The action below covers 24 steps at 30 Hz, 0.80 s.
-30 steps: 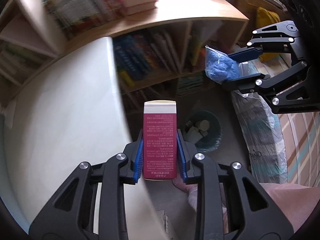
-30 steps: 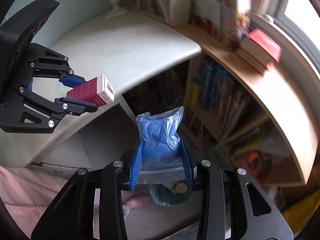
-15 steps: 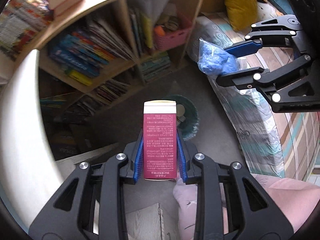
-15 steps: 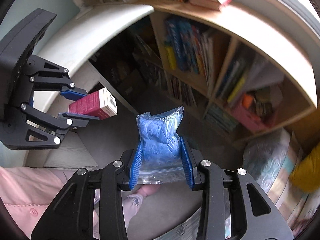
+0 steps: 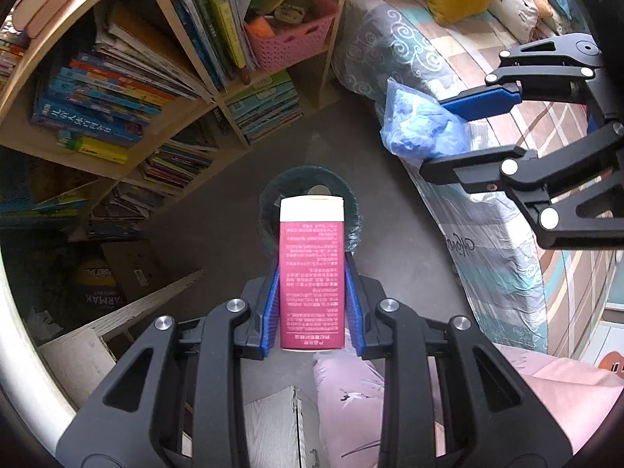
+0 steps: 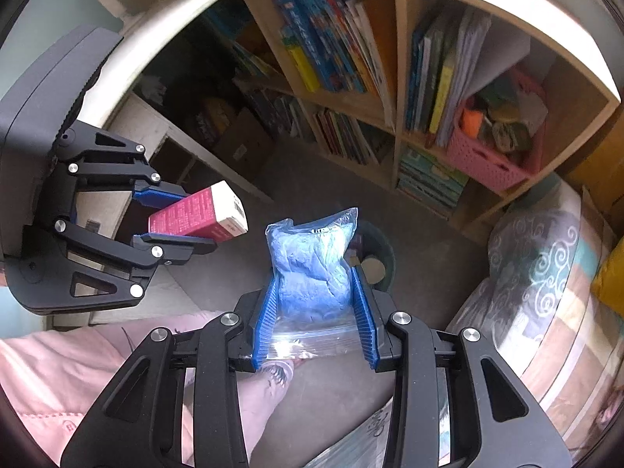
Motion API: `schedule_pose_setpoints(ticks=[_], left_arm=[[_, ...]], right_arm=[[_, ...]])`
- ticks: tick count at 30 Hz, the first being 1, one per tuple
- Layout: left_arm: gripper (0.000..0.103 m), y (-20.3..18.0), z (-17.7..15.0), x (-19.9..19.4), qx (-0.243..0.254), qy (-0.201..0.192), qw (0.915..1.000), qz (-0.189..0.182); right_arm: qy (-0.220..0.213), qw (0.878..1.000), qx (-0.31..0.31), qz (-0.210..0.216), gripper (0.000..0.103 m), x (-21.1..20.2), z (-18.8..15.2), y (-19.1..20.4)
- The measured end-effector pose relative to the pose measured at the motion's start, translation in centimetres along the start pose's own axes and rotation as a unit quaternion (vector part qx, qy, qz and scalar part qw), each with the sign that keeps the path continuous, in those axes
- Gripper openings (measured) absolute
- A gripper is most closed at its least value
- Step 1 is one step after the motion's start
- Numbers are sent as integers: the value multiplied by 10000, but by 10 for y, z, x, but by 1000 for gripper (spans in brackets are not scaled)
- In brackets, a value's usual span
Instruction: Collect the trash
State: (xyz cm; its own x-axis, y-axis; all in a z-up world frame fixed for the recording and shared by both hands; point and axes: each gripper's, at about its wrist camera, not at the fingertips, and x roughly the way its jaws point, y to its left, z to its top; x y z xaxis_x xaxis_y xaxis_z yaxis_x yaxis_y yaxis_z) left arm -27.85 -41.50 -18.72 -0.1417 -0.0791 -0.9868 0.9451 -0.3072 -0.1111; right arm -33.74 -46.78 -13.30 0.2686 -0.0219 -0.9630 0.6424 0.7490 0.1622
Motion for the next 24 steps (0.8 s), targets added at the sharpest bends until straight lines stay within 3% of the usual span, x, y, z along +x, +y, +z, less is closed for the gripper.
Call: schedule_pose_setpoints(ticks=[12, 13, 14, 15, 24], left_arm=[[27, -2, 13, 25, 125, 234, 9996, -61], [31, -2, 14, 26, 155, 224, 9996, -5], [50, -2, 15, 28, 168, 235, 9996, 63], [55, -2, 15, 28, 176, 217, 9995, 113], [59, -4, 14, 33, 307, 248, 9991, 166]], right_arm=[[121, 9997, 190, 81, 39, 18, 4, -18], [98, 9997, 199, 49, 40, 19, 5, -19], [93, 9997, 234, 23, 46, 19, 6, -21], [74, 9996, 269, 11, 57, 19, 6, -22], [130, 9990, 422, -102, 63, 18, 4, -36]])
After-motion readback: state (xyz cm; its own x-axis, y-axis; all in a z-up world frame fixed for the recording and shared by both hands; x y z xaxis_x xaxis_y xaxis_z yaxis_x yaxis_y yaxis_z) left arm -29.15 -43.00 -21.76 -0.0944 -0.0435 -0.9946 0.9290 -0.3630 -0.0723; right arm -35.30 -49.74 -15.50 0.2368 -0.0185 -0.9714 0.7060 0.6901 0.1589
